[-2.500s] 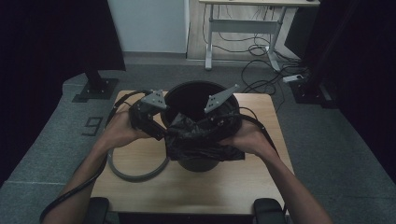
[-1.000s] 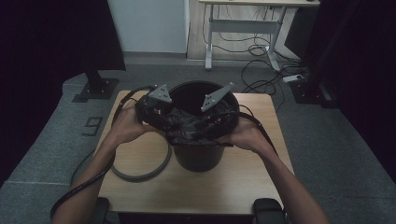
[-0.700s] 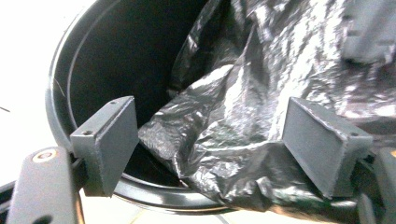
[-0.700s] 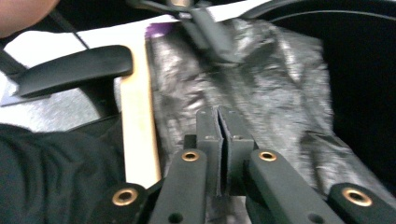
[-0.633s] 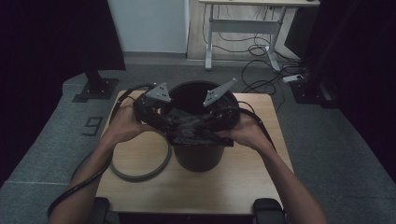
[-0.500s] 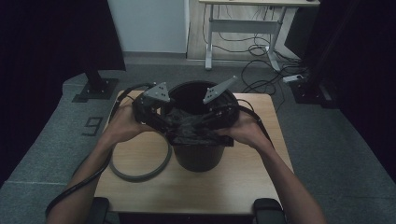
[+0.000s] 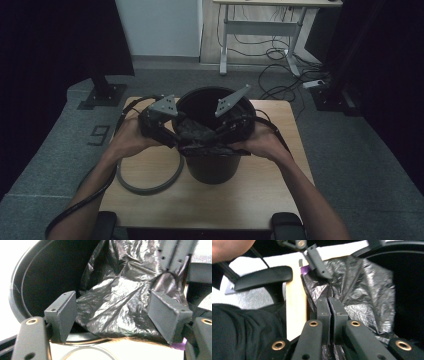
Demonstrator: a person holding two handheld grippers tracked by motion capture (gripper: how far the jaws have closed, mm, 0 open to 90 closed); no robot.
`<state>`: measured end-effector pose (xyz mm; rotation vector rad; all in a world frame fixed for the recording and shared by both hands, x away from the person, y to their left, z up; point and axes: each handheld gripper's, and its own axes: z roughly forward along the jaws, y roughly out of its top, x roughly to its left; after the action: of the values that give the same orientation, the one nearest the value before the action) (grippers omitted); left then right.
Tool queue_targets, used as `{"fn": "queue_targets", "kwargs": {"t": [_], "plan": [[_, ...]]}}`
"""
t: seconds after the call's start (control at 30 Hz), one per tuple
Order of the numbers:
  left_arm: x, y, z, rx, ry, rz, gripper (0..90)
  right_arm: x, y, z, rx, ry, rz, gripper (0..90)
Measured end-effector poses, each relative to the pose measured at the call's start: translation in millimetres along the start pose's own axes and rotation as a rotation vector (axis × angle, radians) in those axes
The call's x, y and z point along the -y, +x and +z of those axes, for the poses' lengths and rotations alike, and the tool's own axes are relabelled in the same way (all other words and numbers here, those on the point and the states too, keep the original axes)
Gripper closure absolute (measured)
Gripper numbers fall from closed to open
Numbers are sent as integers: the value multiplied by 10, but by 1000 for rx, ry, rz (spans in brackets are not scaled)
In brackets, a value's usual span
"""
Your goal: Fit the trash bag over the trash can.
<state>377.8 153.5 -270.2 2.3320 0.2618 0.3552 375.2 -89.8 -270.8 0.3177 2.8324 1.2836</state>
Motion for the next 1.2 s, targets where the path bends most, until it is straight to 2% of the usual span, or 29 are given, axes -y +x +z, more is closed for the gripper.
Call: {"fn": "queue_targets", "kwargs": {"t": [0.1,0.13,0.27,0.4,0.6,0.67,0.77,0.83,0.9,1.2], "plan": [[-57,-17,-5,23,-15,17,244,-34,-53,-21,40,-22,15,878],[-70,-21,2,26,-14,20,247,-52,-75,-22,37,-30,16,878],[-112,3,63,7,34,46,288,-102,-147,-47,58,-56,21,879],[-99,61,64,24,34,28,397,-130,-207,-105,66,-78,22,882],[-71,168,-11,62,-4,-38,609,-87,-326,-171,93,-88,62,876],[-74,176,0,65,2,-46,702,-87,-340,-141,108,-73,62,809],[-86,198,22,75,1,-75,775,-125,-325,-129,138,-64,72,646],[-97,213,40,79,14,-87,794,-163,-291,-140,129,-69,67,596],[-105,221,55,77,24,-96,799,-203,-235,-146,137,-56,46,584],[-80,264,58,63,43,-146,813,-274,-36,-104,78,-74,-18,559]]}}
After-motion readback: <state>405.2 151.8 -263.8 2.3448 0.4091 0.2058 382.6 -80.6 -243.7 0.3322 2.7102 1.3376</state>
